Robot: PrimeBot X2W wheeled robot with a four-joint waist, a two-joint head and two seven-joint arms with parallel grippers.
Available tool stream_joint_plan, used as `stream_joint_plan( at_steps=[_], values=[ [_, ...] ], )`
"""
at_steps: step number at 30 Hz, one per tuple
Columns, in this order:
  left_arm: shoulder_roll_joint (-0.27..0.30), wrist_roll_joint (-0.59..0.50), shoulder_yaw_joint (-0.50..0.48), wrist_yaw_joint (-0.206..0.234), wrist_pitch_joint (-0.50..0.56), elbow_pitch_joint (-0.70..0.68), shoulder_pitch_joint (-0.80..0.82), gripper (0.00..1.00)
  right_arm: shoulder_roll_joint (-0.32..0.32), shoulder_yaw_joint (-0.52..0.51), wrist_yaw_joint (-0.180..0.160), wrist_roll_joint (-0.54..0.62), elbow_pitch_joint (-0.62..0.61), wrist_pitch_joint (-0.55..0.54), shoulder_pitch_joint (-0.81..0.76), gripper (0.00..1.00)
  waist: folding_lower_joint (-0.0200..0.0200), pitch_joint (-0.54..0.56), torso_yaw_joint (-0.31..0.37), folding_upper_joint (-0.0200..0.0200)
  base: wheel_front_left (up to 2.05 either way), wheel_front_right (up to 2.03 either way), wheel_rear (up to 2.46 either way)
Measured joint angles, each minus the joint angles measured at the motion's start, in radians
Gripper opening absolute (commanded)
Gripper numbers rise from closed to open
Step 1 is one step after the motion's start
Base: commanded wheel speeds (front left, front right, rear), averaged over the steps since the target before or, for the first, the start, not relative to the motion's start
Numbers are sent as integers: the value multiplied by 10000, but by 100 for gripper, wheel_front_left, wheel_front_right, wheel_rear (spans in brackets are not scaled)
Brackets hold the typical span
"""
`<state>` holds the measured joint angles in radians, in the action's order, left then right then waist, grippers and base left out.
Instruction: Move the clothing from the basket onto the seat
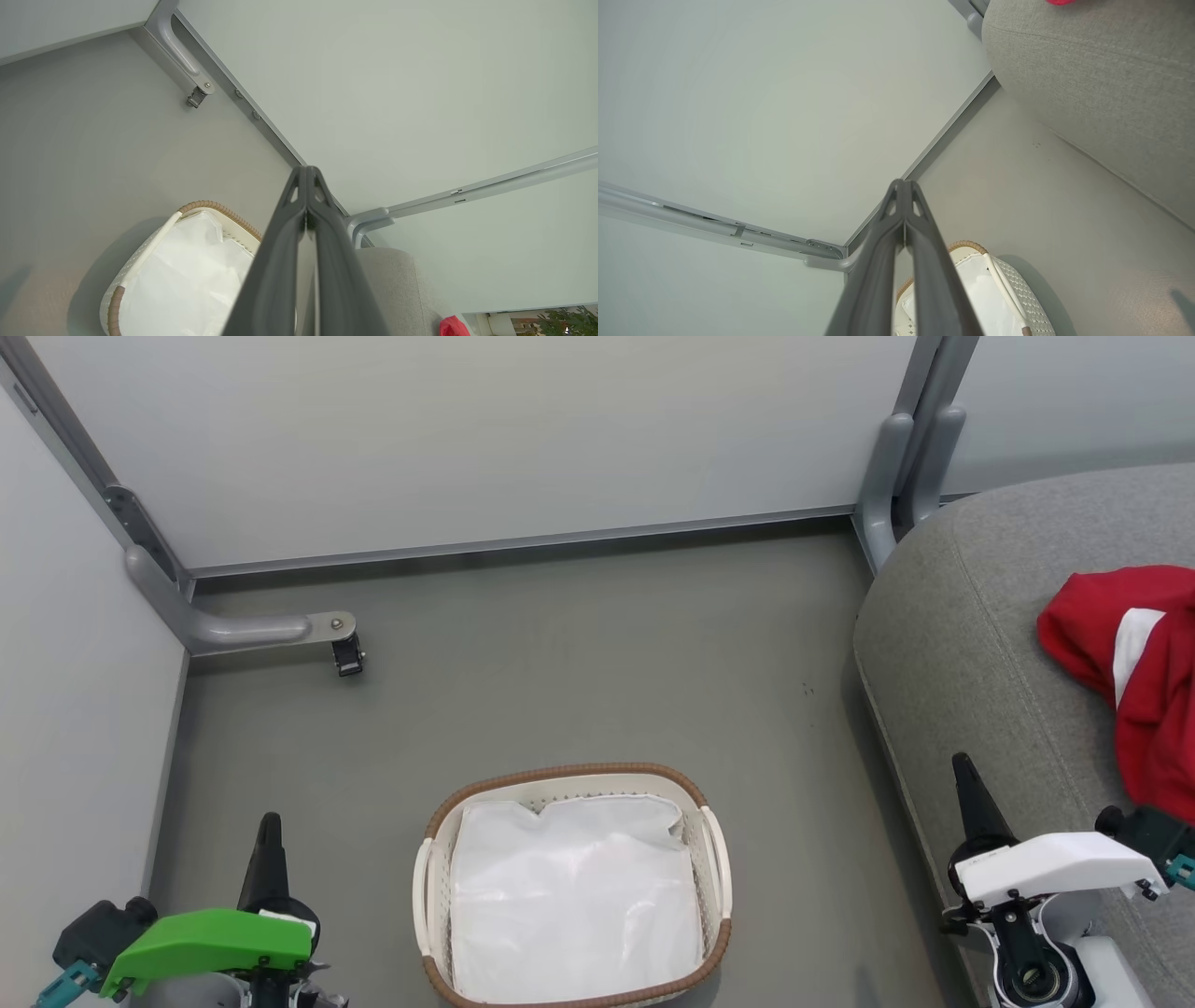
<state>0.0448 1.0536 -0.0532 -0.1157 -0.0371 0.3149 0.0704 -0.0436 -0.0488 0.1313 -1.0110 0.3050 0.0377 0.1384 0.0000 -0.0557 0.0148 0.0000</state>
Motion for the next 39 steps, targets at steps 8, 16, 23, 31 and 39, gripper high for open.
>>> stream_joint_plan(
  at_steps=[8,16,23,31,39],
  values=[
    [0,761,-84,-33,199,-121,18,0,-4,-84,0,-867,-84,-211,-35,0,0,60,-17,0,0,0,0],
    [2,1544,-153,-50,416,-196,37,0,-10,-174,0,-1697,-159,-422,-49,0,0,121,-34,0,0,0,0],
    [4,2171,-221,-73,587,-257,83,0,-13,-257,0,-2362,-230,-608,-63,0,0,173,-49,1,0,0,0],
    [8,2847,-314,-75,792,-351,132,0,-17,-337,0,-3083,-307,-788,-91,0,0,235,-66,0,0,0,0],
    [10,3475,-384,-81,951,-447,195,0,-21,-405,-2,-3762,-370,-961,-111,0,0,295,-83,0,0,0,0]
  ],
)
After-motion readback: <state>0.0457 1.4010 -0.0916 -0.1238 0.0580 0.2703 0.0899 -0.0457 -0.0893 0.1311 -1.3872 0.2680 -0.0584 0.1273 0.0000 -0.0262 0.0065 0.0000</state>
